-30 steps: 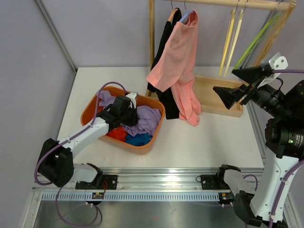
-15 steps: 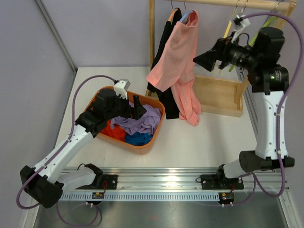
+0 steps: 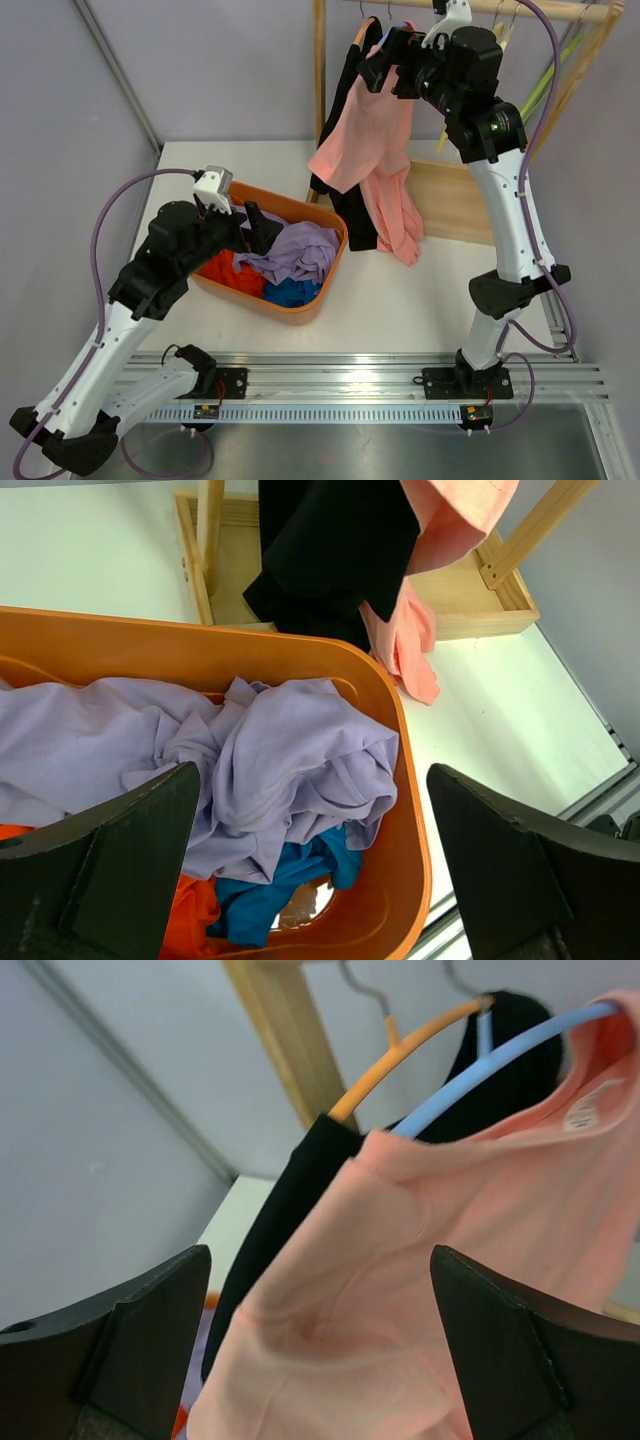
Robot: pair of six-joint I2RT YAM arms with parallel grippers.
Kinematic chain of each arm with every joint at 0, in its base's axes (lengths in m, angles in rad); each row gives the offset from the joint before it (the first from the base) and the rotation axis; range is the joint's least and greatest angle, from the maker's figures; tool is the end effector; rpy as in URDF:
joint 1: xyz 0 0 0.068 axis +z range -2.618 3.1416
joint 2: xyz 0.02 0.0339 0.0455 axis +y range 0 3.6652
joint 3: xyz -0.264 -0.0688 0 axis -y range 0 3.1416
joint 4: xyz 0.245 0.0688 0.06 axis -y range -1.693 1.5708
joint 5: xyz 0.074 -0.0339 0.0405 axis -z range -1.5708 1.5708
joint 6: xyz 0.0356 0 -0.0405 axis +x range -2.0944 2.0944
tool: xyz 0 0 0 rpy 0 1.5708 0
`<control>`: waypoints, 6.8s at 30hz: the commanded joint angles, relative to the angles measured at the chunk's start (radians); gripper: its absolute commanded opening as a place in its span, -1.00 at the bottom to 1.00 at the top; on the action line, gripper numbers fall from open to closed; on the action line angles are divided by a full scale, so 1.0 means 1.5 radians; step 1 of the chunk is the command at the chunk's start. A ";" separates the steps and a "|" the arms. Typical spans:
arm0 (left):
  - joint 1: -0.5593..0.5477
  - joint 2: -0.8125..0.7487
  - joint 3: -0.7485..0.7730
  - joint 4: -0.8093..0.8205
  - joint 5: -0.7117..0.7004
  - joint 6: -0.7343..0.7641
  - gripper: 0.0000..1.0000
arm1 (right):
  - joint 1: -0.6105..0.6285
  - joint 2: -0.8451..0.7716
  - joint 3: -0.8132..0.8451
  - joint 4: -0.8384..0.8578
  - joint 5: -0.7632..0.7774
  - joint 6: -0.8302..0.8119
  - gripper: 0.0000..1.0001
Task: Remove the t-shirt from the hanger
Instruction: Grab a hanger with a tshirt on it with the right arm, then remove the tshirt from the hanger
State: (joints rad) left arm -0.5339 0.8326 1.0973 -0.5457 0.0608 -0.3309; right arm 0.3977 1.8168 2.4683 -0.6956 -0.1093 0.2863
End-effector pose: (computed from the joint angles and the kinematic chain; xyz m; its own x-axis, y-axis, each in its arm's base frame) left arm 0.1438 -0.0875 0.4004 -0.4071 -0.1360 -0.9032 0.4504 0.8304 -0.3281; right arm 0.3230 0.1399 0.5610 -0.1761 0.2305 -0.9570 -0.4542 0.8435 0.2867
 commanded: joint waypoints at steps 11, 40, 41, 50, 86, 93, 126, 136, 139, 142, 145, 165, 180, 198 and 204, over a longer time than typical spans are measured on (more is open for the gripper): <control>0.001 -0.022 -0.006 0.002 -0.036 0.003 0.98 | 0.049 0.112 0.122 0.039 0.248 0.025 0.53; 0.001 0.006 0.026 0.044 -0.009 0.025 0.97 | -0.110 0.015 -0.037 -0.033 0.076 -0.020 -0.36; 0.001 0.006 0.025 0.046 -0.005 0.020 0.97 | -0.110 0.018 -0.028 -0.034 0.073 -0.024 -0.40; 0.001 -0.001 0.027 0.070 0.023 -0.002 0.98 | -0.125 0.049 0.056 -0.007 -0.028 -0.063 -1.00; 0.000 0.049 0.067 0.130 0.101 -0.005 0.98 | -0.203 -0.004 0.056 0.231 -0.098 0.083 -1.00; 0.001 0.036 0.054 0.131 0.097 -0.012 0.98 | -0.229 -0.004 0.083 0.245 -0.118 0.135 -1.00; 0.001 0.038 0.053 0.173 0.173 0.081 0.98 | -0.320 -0.258 -0.306 0.336 -0.332 0.166 -1.00; -0.005 0.093 0.099 0.218 0.252 0.196 0.98 | -0.331 -0.394 -0.478 0.278 -0.478 0.075 -1.00; -0.024 0.105 0.107 0.237 0.262 0.267 0.98 | -0.339 -0.444 -0.538 0.224 -0.529 0.018 -1.00; -0.049 0.125 0.125 0.245 0.293 0.379 0.98 | -0.351 -0.492 -0.581 0.142 -0.575 -0.064 -1.00; -0.068 0.153 0.142 0.249 0.309 0.453 0.97 | -0.356 -0.534 -0.605 0.056 -0.593 -0.147 -1.00; -0.168 0.280 0.190 0.187 0.374 0.643 0.85 | -0.356 -0.585 -0.645 -0.508 -0.780 -0.641 -1.00; -0.206 0.293 0.141 0.253 0.308 0.639 0.22 | -0.348 -0.516 -0.570 -0.628 -0.829 -0.787 -1.00; -0.204 0.364 0.183 0.253 0.318 0.691 -0.12 | -0.331 -0.520 -0.576 -0.628 -0.827 -0.794 -1.00; -0.204 0.370 0.193 0.243 0.303 0.700 -0.56 | -0.328 -0.521 -0.580 -0.623 -0.818 -0.787 -1.00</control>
State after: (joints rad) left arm -0.8379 1.3811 1.3407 -0.2005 0.5106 0.7273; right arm -0.1085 1.0557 1.5646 -1.4006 -1.2263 -0.8600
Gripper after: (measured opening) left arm 0.271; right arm 0.127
